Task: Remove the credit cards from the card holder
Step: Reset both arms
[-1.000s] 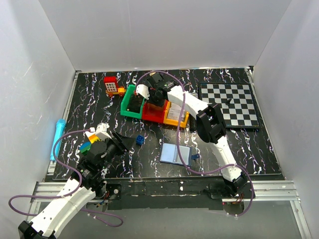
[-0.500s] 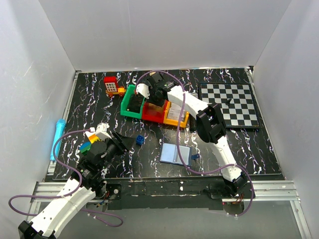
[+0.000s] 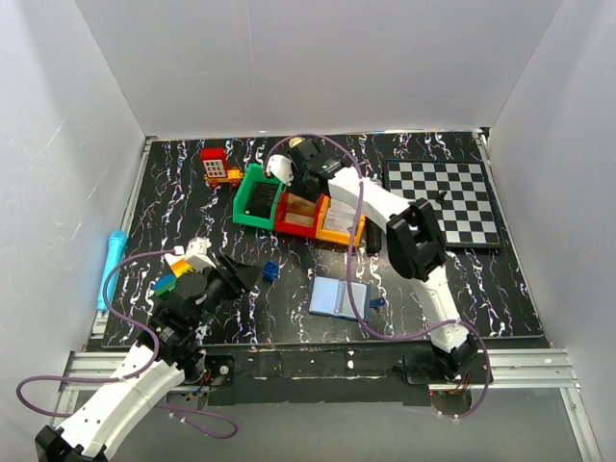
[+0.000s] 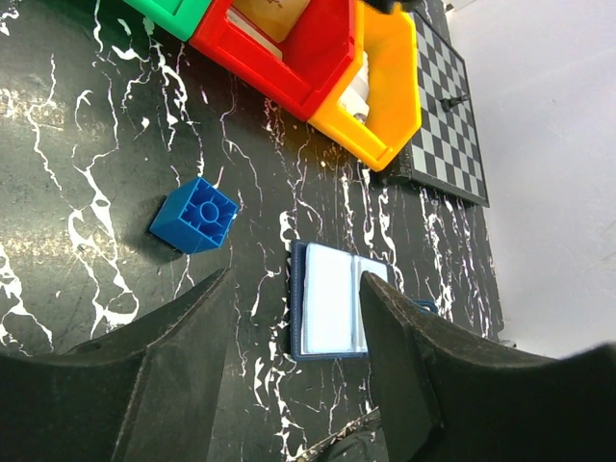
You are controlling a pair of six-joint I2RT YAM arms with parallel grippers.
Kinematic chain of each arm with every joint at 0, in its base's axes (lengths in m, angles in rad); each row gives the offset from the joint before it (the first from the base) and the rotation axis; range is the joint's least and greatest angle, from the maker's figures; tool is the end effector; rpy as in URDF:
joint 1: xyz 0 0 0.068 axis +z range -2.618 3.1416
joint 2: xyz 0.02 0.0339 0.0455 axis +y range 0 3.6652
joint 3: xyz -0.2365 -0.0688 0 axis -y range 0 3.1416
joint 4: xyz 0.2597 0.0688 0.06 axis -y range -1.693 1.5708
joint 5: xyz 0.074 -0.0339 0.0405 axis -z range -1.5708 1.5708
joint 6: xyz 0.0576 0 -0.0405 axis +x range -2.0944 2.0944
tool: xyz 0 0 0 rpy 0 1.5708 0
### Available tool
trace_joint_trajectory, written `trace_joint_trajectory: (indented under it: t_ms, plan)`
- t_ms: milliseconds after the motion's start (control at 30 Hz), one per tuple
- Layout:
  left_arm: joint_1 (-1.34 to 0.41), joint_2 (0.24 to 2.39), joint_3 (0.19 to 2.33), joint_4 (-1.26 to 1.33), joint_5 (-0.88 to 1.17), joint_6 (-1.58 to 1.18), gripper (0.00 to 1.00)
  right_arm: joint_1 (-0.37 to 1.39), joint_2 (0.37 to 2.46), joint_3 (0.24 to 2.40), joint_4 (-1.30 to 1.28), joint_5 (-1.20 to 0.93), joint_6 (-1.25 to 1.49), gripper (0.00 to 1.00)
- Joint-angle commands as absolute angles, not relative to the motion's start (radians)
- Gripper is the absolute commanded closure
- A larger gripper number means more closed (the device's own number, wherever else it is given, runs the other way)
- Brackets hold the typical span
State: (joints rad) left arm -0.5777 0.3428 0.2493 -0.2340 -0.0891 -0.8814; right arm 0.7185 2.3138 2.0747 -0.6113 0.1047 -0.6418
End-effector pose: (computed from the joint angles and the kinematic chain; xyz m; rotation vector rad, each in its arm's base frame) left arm 0.1585 -0.0972 0.1862 -0.3658 1.9682 -0.8890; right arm 0.4053 0.3464 0.1858 -1.4827 1.9088 -0.0916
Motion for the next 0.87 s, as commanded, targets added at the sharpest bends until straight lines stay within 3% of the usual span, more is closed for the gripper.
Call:
trace_joint_trajectory:
  t_ms: [0, 100, 267, 567, 633, 833]
  plan:
    - [-0.574, 0.368, 0.275, -0.232, -0.101, -0.859, 0.44, 0.723, 2.048, 1.955, -0.424, 0.205, -0.543, 0.65]
    - [-0.574, 0.397, 0.304, -0.259, -0.123, -0.848, 0.43, 0.723, 1.886, 1.779, -0.345, 0.265, -0.412, 0.65]
    - [-0.574, 0.483, 0.388, -0.347, -0.17, -0.835, 0.3, 0.722, 1.573, 1.349, -0.175, 0.302, -0.097, 0.58]
    - [-0.574, 0.644, 0.538, -0.468, -0.249, -0.836, 0.16, 0.722, 1.064, 0.758, -0.149, 0.333, 0.323, 0.48]
    - [-0.574, 0.653, 0.552, -0.471, -0.247, -0.83, 0.16, 0.723, 0.959, 0.674, -0.144, 0.342, 0.357, 0.28]
    - [-0.574, 0.673, 0.575, -0.471, -0.261, -0.861, 0.14, 0.723, 0.801, 0.601, -0.195, 0.35, 0.364, 0.16]
